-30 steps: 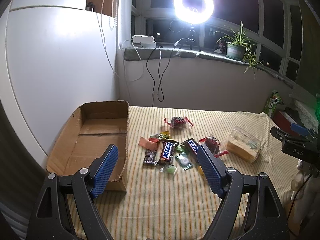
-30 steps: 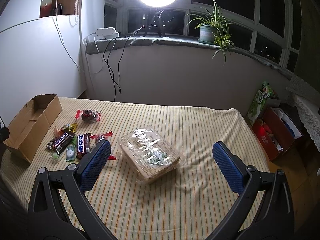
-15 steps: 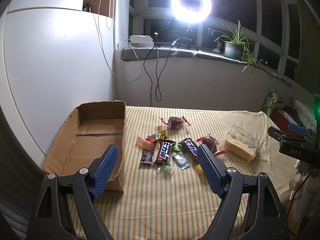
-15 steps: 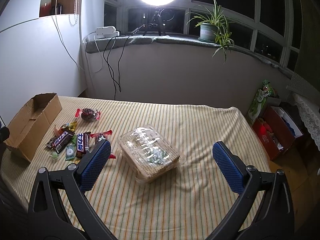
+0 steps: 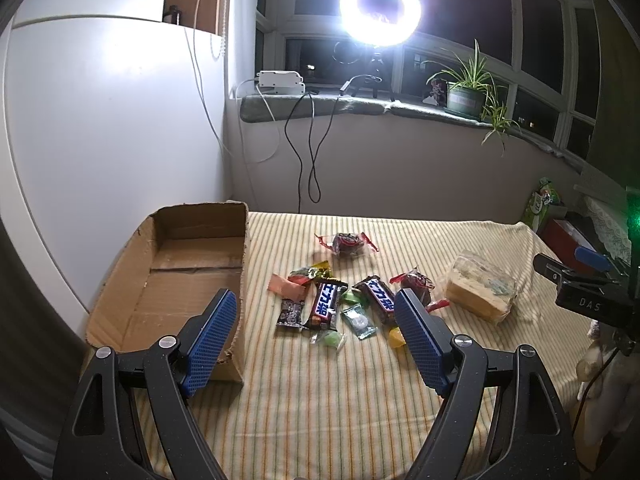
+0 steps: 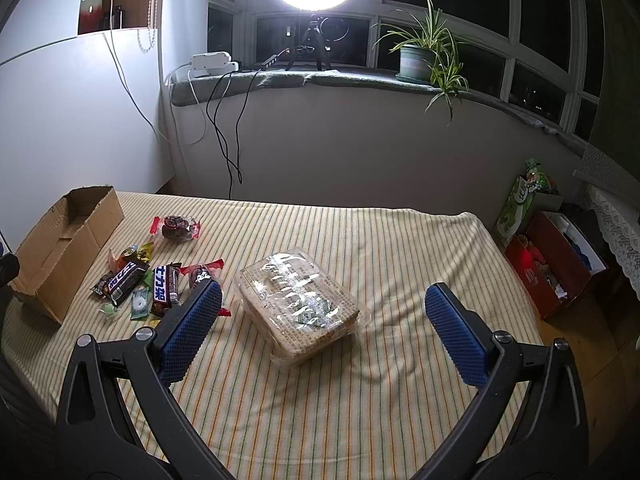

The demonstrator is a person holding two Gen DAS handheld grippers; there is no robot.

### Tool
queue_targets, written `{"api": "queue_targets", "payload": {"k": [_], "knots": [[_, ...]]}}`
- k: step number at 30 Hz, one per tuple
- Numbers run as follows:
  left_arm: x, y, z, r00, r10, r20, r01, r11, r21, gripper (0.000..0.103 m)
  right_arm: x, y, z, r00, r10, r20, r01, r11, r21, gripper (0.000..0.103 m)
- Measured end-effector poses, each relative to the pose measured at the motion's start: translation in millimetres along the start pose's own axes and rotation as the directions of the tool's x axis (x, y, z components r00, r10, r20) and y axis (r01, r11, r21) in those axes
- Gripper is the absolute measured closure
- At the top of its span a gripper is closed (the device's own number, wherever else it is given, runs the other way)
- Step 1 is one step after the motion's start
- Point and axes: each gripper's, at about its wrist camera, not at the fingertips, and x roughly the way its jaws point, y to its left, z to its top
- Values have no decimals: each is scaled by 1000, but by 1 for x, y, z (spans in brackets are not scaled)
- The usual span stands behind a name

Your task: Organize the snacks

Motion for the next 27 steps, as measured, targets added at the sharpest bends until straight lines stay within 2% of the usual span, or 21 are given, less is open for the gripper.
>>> {"api": "queue_targets", "payload": {"k": [27], "knots": [[12, -12, 2, 1000, -17, -20, 17, 1000, 15, 22, 15, -9, -5, 999, 10, -37, -9, 1000, 10, 0]]}}
